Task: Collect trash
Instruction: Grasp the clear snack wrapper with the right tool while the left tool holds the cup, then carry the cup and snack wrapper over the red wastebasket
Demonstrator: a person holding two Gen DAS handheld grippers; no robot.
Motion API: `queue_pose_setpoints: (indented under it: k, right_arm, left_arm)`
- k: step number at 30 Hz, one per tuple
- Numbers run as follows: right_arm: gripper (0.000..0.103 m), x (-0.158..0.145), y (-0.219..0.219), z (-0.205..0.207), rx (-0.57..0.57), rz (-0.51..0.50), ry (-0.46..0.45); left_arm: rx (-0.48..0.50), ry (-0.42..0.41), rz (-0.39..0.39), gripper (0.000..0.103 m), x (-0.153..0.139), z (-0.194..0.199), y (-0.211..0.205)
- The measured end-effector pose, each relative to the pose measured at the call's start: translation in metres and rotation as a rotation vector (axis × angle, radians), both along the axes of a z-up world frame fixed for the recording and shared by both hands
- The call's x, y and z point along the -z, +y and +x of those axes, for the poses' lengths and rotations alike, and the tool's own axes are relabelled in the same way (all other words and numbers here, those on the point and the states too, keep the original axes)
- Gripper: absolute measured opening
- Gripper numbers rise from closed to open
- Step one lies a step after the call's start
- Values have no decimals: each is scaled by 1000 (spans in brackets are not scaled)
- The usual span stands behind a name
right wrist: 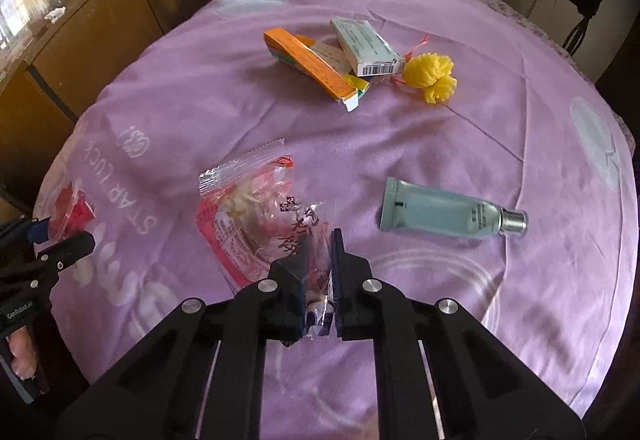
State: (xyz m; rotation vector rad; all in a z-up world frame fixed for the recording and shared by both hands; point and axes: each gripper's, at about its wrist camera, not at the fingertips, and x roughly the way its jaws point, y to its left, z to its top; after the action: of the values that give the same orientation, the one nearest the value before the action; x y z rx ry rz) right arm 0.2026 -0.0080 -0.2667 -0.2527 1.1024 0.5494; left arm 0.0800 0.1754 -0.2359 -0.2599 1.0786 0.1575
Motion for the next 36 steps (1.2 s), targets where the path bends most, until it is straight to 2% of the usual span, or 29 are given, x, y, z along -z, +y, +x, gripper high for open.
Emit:
queue_pose_setpoints:
  k: [8,20,28,36]
  right_arm:
    - [12,-6,10,-49,-21,28,36]
    - [12,-27,57,-128,-97,66,37]
    - [12,-41,109,-167,-223,93,38]
    - [12,-51,188,-219,-404,121,68]
  left_arm:
    - [-28,-45,13,48,-24,-39,7]
    - [-109,-60,41,48,-34,-109,42]
    - [-192,-90,40,48,-40,-153,79]
    - [-318,-92,34,48,-37,-206,130]
